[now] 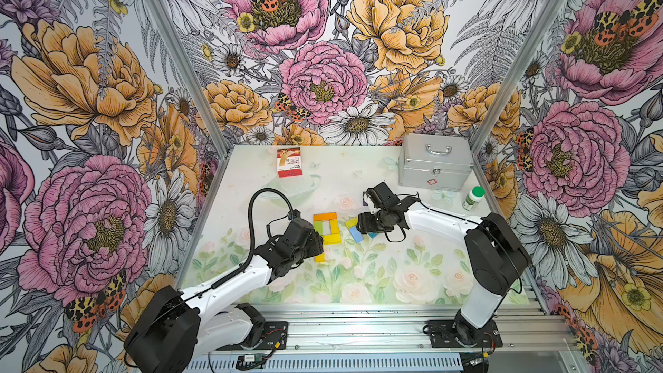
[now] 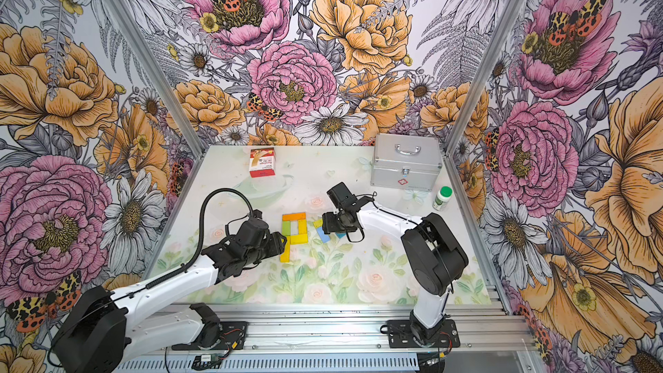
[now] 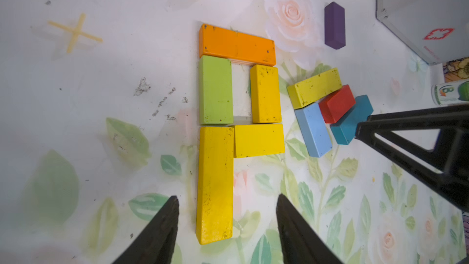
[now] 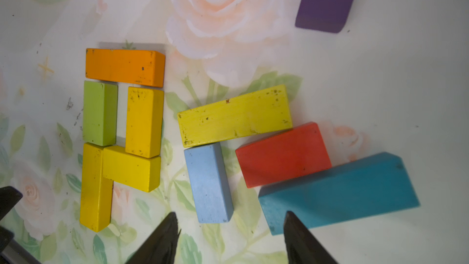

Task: Assemble the letter p with building blocks
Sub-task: Assemble the building block at the center of the board, then adjust the building block at the center of the board.

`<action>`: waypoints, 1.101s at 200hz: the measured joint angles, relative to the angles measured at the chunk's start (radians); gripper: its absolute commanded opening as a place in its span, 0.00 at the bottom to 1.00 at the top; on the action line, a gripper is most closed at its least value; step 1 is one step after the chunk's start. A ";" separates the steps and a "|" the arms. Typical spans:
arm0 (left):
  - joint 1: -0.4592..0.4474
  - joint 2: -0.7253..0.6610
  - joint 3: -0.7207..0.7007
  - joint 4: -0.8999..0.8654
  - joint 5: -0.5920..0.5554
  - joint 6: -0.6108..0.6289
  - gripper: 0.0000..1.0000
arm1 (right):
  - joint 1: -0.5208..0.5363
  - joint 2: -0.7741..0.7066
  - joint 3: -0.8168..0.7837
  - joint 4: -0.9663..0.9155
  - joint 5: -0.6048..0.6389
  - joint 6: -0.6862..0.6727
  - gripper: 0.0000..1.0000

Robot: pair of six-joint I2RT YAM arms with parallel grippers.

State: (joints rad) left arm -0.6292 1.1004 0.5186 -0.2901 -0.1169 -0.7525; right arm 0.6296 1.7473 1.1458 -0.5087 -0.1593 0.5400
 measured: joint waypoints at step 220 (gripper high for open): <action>0.043 0.022 -0.176 0.081 0.128 0.000 0.21 | 0.316 0.156 0.069 0.103 -0.184 0.176 0.00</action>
State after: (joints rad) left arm -0.5865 1.1221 0.3428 -0.2089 0.0113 -0.7525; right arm 0.9459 1.9038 1.2148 -0.4057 -0.3435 0.7162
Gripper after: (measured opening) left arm 0.212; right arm 0.047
